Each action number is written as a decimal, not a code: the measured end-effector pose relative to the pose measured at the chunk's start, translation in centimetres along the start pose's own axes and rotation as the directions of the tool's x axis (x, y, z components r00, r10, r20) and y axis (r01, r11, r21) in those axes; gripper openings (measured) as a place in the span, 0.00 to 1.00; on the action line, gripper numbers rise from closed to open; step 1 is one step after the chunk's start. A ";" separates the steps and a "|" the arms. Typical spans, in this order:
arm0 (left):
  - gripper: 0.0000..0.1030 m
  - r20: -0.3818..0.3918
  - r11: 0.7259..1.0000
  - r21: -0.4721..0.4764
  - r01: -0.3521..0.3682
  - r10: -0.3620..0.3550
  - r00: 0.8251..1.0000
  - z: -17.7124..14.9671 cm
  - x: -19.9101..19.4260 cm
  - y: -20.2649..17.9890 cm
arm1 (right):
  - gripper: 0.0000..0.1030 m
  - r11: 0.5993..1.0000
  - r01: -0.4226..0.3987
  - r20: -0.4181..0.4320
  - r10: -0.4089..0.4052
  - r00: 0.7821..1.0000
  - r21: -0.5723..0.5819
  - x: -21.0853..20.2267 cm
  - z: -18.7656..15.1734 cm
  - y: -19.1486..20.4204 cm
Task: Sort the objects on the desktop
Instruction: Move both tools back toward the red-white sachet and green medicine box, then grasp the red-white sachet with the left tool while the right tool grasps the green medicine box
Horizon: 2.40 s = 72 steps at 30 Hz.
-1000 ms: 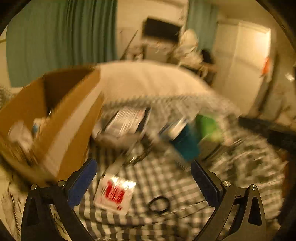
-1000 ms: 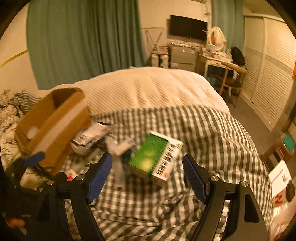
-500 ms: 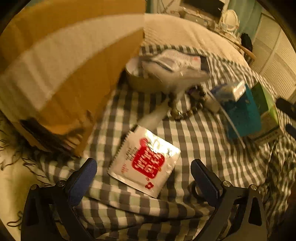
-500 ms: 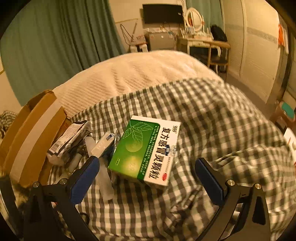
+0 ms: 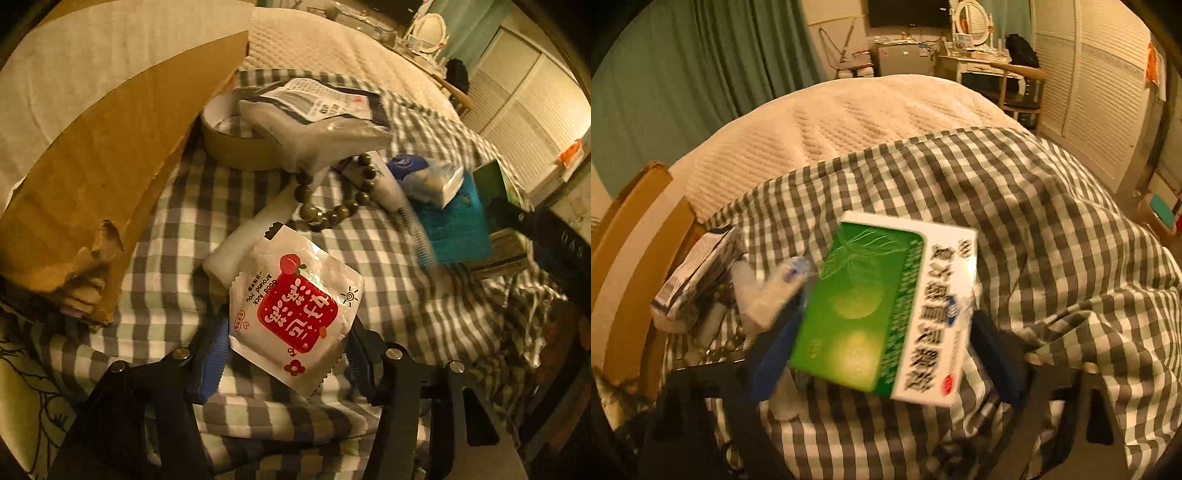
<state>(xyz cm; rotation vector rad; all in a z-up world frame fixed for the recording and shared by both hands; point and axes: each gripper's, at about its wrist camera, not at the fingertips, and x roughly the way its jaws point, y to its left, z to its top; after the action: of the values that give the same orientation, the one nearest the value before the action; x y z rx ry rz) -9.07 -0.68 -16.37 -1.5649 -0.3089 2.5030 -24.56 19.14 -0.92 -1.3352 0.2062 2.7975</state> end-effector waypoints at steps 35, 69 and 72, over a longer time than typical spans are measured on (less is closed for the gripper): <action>0.47 0.303 0.993 0.104 0.048 -0.078 0.950 3.1 -8.0 -1.8 | 0.44 0.980 -0.103 0.006 0.105 0.994 -0.168 -9.6 -2.8 4.2; 0.47 0.195 0.992 0.118 -0.040 0.016 0.981 2.9 -4.1 -1.0 | 0.86 0.823 -0.377 -0.310 0.524 0.793 0.425 -0.4 -5.8 4.0; 0.47 0.178 0.993 0.113 -0.039 0.018 0.984 2.8 -3.6 -0.8 | 0.86 0.775 -0.398 -0.300 0.579 0.758 0.491 0.0 -6.9 3.6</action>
<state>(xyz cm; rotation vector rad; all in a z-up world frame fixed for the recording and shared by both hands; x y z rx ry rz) -10.02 -1.03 -11.80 -1.3163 -0.1619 2.6357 -19.56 14.60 -4.79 -1.9968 1.2624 2.5087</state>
